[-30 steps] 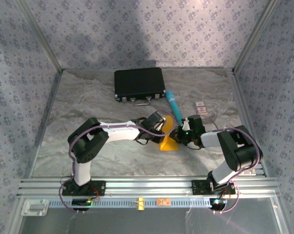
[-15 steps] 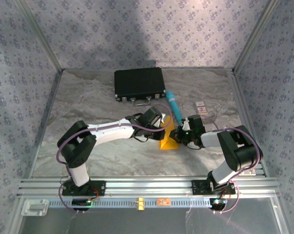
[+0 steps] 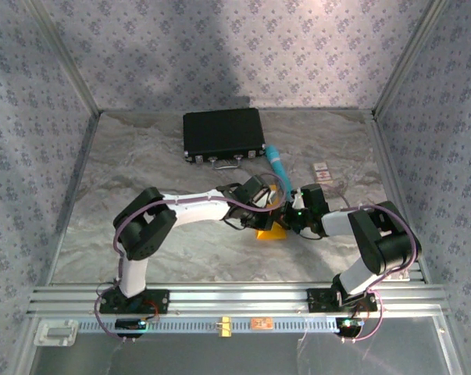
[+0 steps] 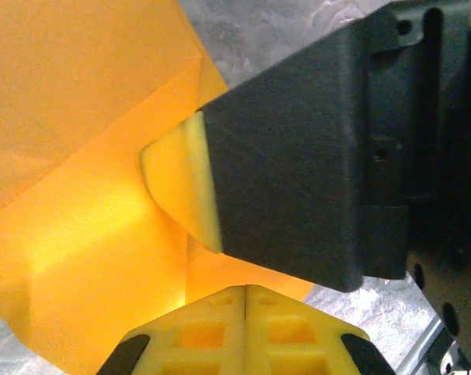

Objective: Fold a paper plane with a square sheet of paper (pick it up from the middle)
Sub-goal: Fold the triangle a second time at the center of the table.

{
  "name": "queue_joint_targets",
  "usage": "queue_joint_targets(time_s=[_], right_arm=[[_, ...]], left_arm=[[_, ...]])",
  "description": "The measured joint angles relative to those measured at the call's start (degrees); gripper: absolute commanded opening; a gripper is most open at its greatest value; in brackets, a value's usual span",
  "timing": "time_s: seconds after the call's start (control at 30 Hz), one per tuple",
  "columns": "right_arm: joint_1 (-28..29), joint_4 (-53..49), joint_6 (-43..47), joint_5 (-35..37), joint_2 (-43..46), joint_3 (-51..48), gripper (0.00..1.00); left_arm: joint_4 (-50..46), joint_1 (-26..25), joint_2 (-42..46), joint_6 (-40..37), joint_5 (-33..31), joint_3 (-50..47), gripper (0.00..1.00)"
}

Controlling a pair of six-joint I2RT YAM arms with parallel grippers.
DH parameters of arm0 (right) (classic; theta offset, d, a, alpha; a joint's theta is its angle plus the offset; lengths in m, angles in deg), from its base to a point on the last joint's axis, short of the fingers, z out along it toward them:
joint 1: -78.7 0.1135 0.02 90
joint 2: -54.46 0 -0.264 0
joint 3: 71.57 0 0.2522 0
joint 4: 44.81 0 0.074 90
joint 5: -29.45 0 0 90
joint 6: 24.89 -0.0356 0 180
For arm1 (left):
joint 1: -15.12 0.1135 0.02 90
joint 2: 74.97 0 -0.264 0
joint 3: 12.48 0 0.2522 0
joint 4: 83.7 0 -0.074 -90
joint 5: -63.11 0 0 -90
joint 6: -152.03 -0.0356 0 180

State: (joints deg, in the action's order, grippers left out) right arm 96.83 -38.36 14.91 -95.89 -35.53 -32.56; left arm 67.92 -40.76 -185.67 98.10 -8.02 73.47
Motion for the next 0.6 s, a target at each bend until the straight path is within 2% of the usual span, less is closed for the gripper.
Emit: queue_joint_targets(time_s=[0.6], right_arm=[[0.0, -0.1, 0.0, 0.0, 0.0, 0.0, 0.00]], left_arm=[[-0.5, 0.5, -1.1, 0.6, 1.9, 0.0, 0.07]])
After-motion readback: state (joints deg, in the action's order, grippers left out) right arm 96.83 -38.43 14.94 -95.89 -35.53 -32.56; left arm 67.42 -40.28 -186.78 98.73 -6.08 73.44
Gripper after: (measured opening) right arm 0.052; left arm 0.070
